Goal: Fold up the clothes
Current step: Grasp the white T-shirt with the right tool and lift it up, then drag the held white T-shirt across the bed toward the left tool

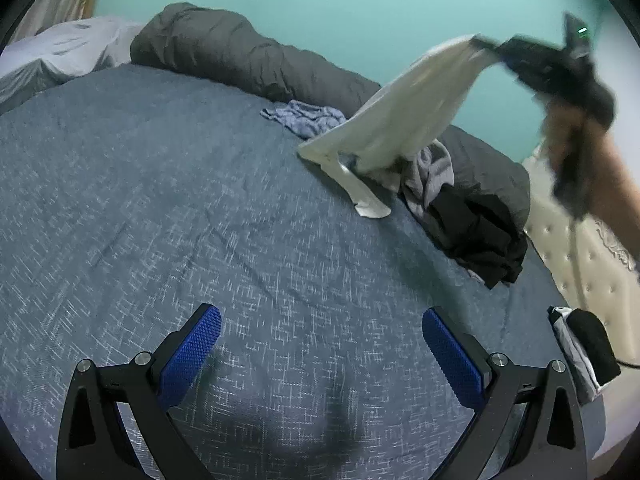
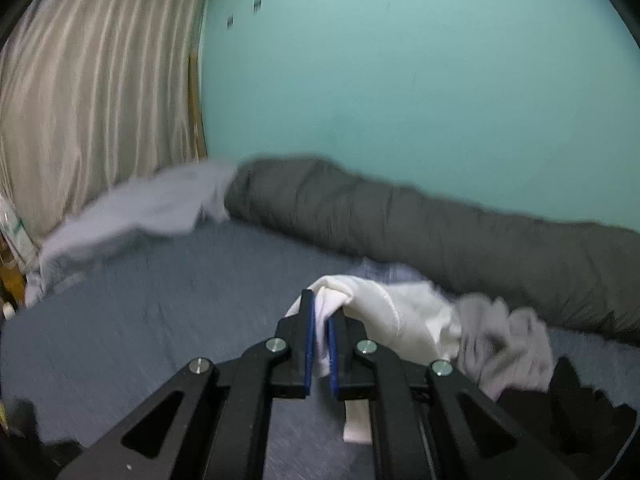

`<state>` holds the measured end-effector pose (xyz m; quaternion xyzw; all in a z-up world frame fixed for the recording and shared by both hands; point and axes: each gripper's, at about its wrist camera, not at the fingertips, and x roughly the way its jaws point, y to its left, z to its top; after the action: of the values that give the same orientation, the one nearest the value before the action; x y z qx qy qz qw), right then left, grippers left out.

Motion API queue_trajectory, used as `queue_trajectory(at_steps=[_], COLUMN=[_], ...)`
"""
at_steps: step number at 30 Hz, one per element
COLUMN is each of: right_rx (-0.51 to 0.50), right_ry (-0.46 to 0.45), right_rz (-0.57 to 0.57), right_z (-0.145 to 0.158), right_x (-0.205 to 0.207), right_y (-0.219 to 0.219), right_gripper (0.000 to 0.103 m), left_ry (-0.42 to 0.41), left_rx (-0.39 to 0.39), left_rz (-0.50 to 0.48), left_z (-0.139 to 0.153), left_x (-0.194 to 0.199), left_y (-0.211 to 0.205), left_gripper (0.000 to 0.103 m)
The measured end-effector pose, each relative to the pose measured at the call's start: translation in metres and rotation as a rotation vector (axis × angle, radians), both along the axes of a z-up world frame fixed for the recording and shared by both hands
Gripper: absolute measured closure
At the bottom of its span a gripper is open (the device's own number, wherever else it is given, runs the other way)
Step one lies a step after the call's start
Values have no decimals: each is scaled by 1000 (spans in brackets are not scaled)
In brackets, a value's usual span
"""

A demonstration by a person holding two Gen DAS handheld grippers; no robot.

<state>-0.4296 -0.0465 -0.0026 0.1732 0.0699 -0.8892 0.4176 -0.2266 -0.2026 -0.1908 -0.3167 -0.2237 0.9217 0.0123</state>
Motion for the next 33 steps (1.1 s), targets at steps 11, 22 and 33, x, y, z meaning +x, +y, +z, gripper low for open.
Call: queue_trajectory(at_steps=[11, 22, 33], right_rx=[-79, -71, -141], right_ry=[119, 112, 211], right_rz=[24, -35, -45], right_z=[124, 149, 227], right_x=[84, 162, 261], right_y=[54, 101, 136], right_gripper=[102, 102, 102], left_ry=[56, 70, 110], left_rx=[20, 1, -58], left_rz=[-9, 8, 27], left_z=[36, 79, 136], left_x=[21, 88, 155], left_y=[5, 10, 7], left_gripper=[0, 0, 0])
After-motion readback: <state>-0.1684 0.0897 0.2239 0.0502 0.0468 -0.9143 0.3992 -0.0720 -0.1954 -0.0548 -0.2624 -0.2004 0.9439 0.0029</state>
